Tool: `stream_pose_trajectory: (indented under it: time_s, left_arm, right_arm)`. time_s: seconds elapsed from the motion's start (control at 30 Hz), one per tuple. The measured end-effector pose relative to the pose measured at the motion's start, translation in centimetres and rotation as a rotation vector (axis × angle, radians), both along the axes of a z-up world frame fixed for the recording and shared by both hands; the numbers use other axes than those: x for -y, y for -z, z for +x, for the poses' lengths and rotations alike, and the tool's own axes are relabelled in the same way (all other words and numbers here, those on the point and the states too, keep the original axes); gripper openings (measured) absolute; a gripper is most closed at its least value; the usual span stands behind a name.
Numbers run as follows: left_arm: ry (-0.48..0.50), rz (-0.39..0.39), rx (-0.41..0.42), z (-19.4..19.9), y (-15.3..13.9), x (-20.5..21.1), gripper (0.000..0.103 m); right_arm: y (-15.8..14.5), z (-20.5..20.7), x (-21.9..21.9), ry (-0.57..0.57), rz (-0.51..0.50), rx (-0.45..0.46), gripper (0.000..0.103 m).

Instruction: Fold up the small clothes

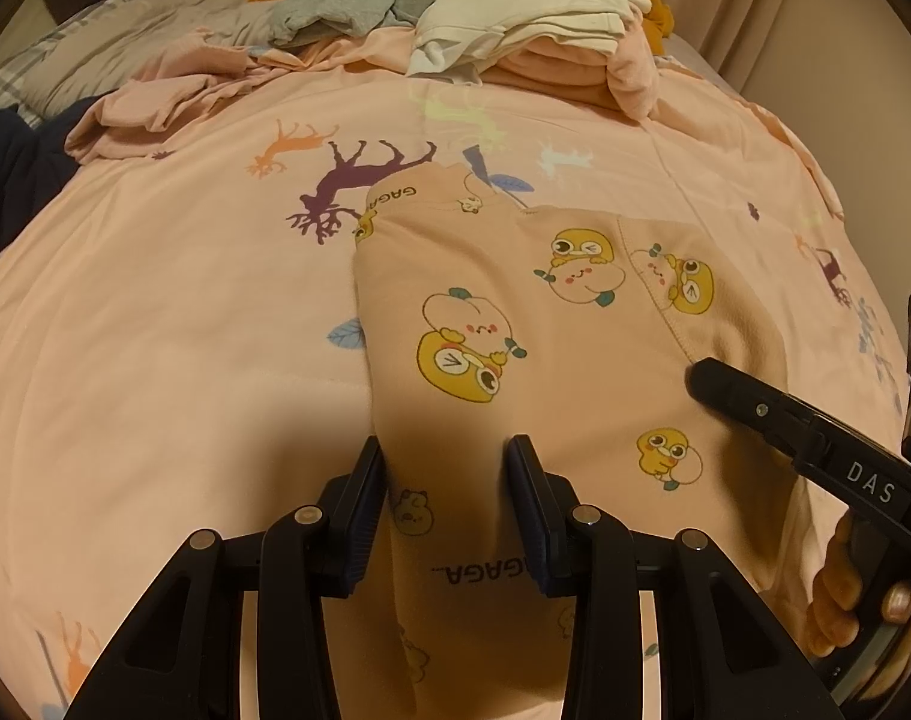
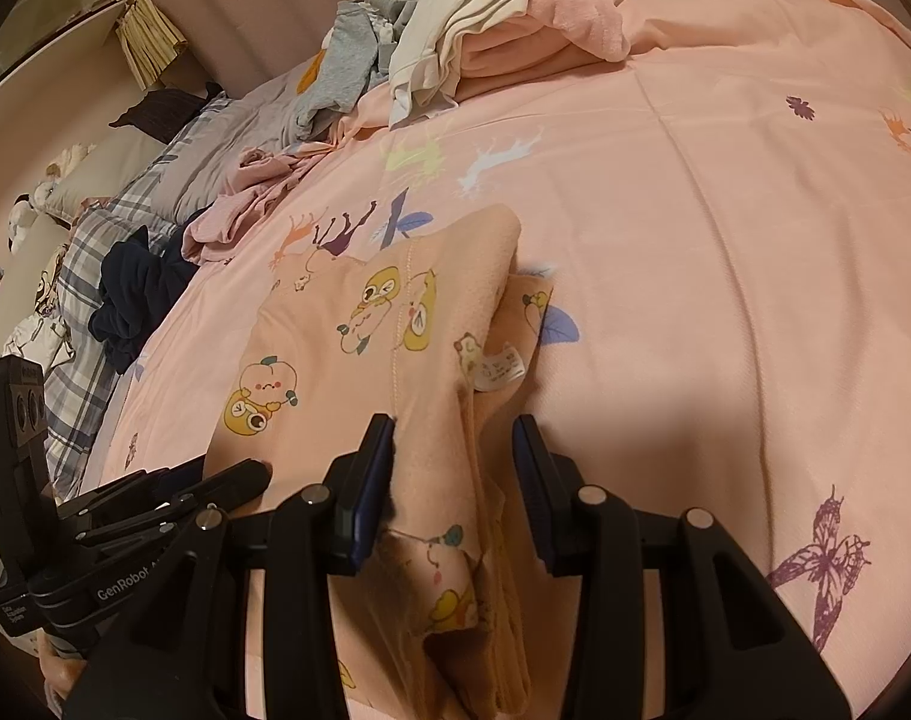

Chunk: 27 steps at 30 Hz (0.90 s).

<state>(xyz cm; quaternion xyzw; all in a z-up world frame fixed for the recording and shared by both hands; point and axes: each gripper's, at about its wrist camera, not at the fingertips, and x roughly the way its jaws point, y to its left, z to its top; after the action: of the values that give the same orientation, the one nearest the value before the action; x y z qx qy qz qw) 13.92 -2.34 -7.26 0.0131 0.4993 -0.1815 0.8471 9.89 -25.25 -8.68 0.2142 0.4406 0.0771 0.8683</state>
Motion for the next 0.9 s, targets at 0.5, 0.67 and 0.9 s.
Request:
stream_pose_trajectory:
  time_s: [0.5,0.67,0.9]
  left_arm:
    - [0.001,0.012,0.005,-0.21,-0.13,-0.05,0.038]
    - [-0.001,0.015,0.007,-0.34,-0.17,-0.19,0.038]
    - [0.000,0.018,0.008,-0.37,-0.19,-0.19,0.039]
  right_arm:
    - [-0.04,-0.03,0.04,0.001,-0.001,-0.001,0.041]
    - [-0.03,0.00,0.17,0.001,-0.004,-0.001,0.041]
    - [-0.04,-0.02,0.25,0.002,-0.004,-0.001,0.041]
